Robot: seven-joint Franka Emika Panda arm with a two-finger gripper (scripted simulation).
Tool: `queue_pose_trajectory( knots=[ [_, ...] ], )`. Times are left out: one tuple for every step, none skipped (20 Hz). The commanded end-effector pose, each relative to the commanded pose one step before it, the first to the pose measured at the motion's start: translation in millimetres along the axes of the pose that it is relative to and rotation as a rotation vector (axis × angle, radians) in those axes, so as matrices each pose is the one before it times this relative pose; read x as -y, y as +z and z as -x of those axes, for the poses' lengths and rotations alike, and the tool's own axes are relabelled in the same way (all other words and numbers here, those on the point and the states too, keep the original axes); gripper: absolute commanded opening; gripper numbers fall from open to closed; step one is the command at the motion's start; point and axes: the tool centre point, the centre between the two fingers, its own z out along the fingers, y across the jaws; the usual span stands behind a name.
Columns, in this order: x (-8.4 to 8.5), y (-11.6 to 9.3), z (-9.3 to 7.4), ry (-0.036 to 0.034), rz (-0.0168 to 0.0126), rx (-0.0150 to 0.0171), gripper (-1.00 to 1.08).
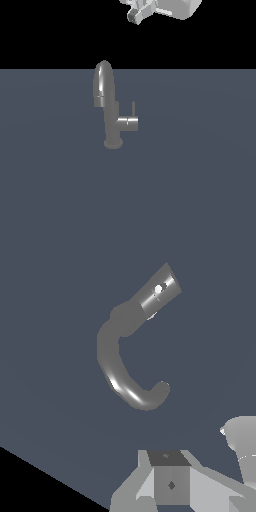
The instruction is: Turn on the faucet by rotating a designated handle.
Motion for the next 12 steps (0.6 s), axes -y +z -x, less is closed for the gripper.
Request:
queue_pose_trajectory(
  knots=[
    [2.45, 2.98, -17.52, 0.04324, -0.04328, 0.04301, -1.0],
    [1.01, 1.2, -7.04, 0.01757, -0.01743, 0.01739, -1.0],
    [1.02, 1.21, -7.12, 0.01778, -0.01764, 0.01761, -1.0],
    [1.03, 1.22, -7.2, 0.018, -0.01787, 0.01785, -1.0],
    [1.04, 1.23, -7.29, 0.01824, -0.01812, 0.01809, -1.0],
    [1.06, 1.24, -7.38, 0.01851, -0.01838, 0.01836, -1.0],
    [1.07, 1.26, -7.48, 0.01879, -0.01866, 0.01864, -1.0],
    [1.08, 1.27, -7.6, 0.01909, -0.01896, 0.01894, -1.0],
    [1.1, 1.29, -7.71, 0.01942, -0.01928, 0.01925, -1.0],
    [1.12, 1.31, -7.84, 0.01977, -0.01961, 0.01958, -1.0],
    [1.14, 1.34, -7.97, 0.02014, -0.01997, 0.01993, -1.0],
    [1.16, 1.36, -8.11, 0.02054, -0.02035, 0.0203, -1.0]
  ],
)
